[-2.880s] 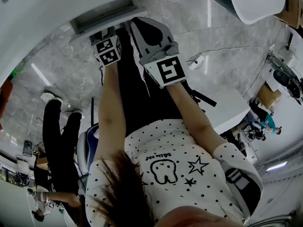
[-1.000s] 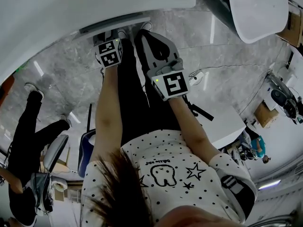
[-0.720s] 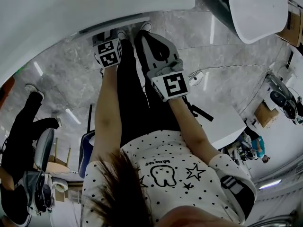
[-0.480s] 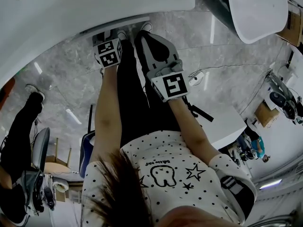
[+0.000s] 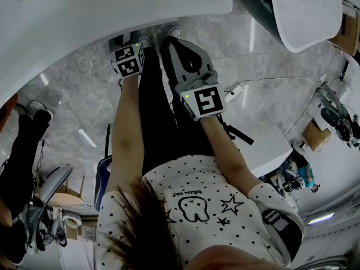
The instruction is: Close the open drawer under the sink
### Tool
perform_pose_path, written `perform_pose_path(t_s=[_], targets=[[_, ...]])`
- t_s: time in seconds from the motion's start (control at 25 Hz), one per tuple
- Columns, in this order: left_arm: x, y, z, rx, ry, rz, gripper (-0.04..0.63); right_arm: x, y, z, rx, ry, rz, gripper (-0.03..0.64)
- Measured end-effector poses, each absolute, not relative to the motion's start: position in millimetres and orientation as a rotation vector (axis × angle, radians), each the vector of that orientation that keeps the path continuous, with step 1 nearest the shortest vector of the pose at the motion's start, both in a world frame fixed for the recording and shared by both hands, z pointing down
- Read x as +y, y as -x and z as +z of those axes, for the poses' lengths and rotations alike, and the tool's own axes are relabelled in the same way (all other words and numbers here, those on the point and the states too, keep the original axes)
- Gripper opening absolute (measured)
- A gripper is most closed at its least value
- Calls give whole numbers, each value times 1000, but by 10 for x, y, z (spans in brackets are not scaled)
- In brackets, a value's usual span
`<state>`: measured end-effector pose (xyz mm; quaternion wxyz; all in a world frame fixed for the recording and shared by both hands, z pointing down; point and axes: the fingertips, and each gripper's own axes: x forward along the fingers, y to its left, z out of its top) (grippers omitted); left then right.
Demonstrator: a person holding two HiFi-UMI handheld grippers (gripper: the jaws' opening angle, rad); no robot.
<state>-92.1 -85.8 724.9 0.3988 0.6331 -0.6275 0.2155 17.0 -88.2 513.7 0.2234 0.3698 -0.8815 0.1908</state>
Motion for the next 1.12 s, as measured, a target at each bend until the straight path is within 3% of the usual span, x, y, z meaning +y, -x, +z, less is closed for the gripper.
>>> perform_pose_path(t_s=[1.12], targets=[[-1070, 1035, 7198, -1612, -1622, 540, 130, -932, -147, 5134, -2428, -1017, 526, 15]])
